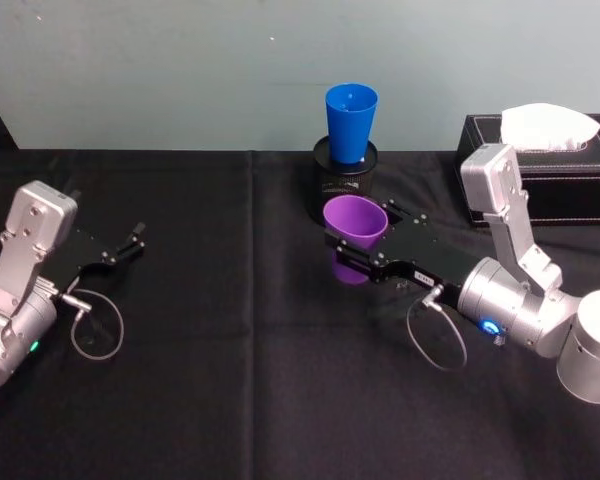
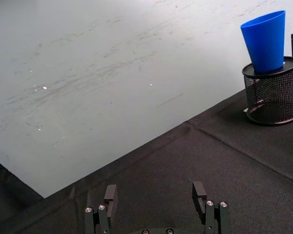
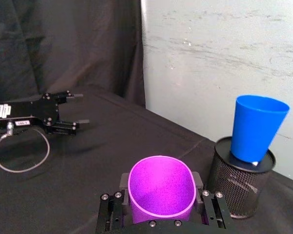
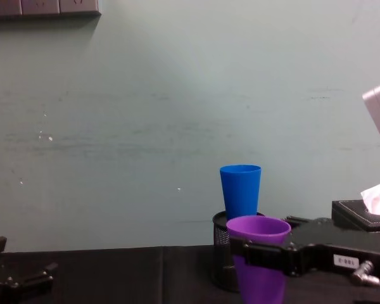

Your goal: Pick up one cup with a gripper and tap it against the other cup.

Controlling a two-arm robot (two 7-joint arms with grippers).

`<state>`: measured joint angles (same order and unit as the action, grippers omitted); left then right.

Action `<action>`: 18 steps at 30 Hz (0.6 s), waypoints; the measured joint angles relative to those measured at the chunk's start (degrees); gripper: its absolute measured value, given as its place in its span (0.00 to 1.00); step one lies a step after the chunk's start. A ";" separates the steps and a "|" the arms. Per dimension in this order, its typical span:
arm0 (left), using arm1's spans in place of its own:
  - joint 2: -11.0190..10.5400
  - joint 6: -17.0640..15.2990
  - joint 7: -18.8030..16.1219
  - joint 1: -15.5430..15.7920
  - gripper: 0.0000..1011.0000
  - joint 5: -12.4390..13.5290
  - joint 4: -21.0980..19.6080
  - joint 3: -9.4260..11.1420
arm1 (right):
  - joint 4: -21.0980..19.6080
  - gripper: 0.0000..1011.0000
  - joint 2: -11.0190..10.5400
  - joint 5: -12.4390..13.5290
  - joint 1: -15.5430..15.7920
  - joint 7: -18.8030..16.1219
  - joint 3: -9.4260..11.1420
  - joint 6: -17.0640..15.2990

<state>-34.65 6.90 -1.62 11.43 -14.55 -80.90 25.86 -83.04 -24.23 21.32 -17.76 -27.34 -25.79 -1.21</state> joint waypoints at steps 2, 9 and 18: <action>0.00 0.00 0.00 0.00 0.99 0.00 0.00 0.00 | 0.32 0.72 0.00 -0.25 0.47 0.13 0.21 0.66; 0.00 0.00 0.00 0.00 0.99 0.00 0.00 0.00 | 1.57 0.72 0.52 -0.92 1.62 0.17 0.46 2.33; 0.00 0.00 0.00 0.00 0.99 0.00 0.00 0.00 | 3.76 0.72 1.78 -1.62 3.30 0.14 0.96 5.60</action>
<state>-34.65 6.91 -1.62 11.43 -14.55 -80.90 25.86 -79.28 -22.45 19.70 -14.46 -27.21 -24.82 4.40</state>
